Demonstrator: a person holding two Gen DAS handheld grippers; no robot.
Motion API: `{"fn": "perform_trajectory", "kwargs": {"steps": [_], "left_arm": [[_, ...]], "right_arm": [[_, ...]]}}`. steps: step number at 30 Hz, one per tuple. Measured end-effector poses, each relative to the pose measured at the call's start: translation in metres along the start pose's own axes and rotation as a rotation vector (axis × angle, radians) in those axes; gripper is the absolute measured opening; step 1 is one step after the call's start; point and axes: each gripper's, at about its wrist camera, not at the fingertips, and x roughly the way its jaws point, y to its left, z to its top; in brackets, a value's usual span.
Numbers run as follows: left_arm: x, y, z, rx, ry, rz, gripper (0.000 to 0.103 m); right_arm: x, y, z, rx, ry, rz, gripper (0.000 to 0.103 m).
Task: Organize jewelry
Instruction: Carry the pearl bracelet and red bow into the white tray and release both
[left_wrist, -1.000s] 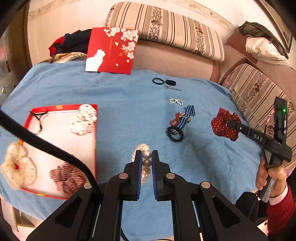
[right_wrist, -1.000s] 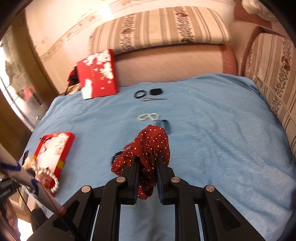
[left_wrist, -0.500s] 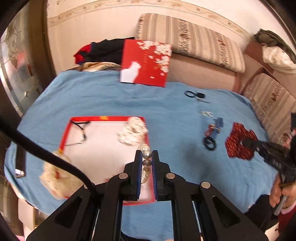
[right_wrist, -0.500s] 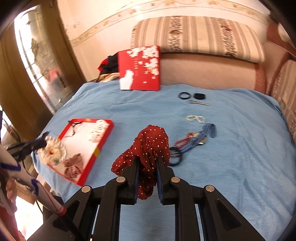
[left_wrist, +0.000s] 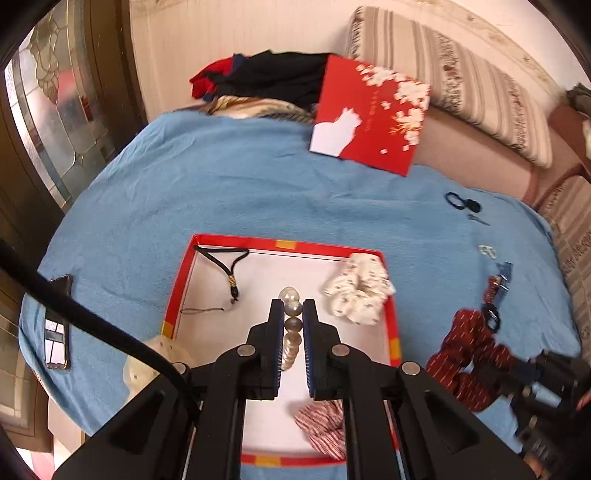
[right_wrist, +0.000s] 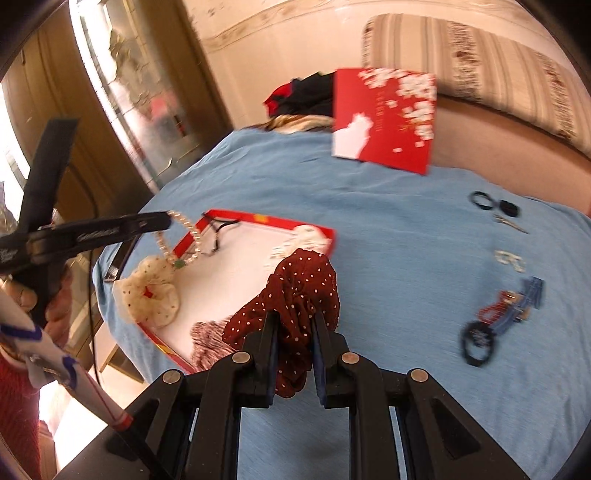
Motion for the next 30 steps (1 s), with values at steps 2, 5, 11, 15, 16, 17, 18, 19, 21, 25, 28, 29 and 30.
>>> {"fn": "perform_trajectory", "kwargs": {"steps": [2, 5, 11, 15, 16, 17, 18, 19, 21, 25, 28, 29, 30], "left_arm": [[0.011, 0.004, 0.007, -0.004, 0.008, -0.006, 0.009], [0.030, 0.007, 0.017, 0.001, 0.019, -0.006, 0.009], [0.074, 0.011, 0.033, 0.009, 0.065, -0.003, 0.009], [0.105, 0.015, 0.041, 0.008, 0.097, 0.006, 0.009], [0.110, 0.016, 0.042, 0.007, 0.102, 0.011, 0.009], [0.114, 0.017, 0.043, 0.006, 0.105, 0.015, 0.009], [0.120, 0.018, 0.044, 0.004, 0.110, 0.022, 0.009], [0.125, 0.020, 0.045, 0.002, 0.114, 0.028, 0.009], [0.132, 0.023, 0.046, 0.000, 0.120, 0.040, 0.009], [0.145, 0.028, 0.046, -0.011, 0.136, 0.065, 0.009], [0.150, 0.032, 0.045, -0.027, 0.144, 0.071, 0.009], [0.151, 0.033, 0.045, -0.033, 0.144, 0.072, 0.009], [0.151, 0.034, 0.046, -0.038, 0.144, 0.071, 0.010]], "right_arm": [[0.018, 0.009, 0.005, -0.006, 0.016, 0.012, 0.017], [0.044, 0.020, 0.013, -0.014, 0.040, 0.024, 0.017], [0.093, 0.032, 0.021, -0.002, 0.092, 0.060, 0.017], [0.124, 0.034, 0.020, 0.024, 0.129, 0.087, 0.017], [0.130, 0.034, 0.019, 0.029, 0.136, 0.091, 0.017], [0.135, 0.034, 0.019, 0.032, 0.142, 0.093, 0.017], [0.139, 0.034, 0.019, 0.036, 0.148, 0.097, 0.017], [0.142, 0.033, 0.018, 0.040, 0.152, 0.101, 0.017], [0.147, 0.032, 0.018, 0.046, 0.160, 0.106, 0.017], [0.155, 0.033, 0.018, 0.042, 0.172, 0.112, 0.017], [0.158, 0.034, 0.018, 0.035, 0.179, 0.113, 0.017], [0.159, 0.033, 0.018, 0.033, 0.180, 0.113, 0.018], [0.160, 0.035, 0.018, 0.029, 0.182, 0.112, 0.018]]}}
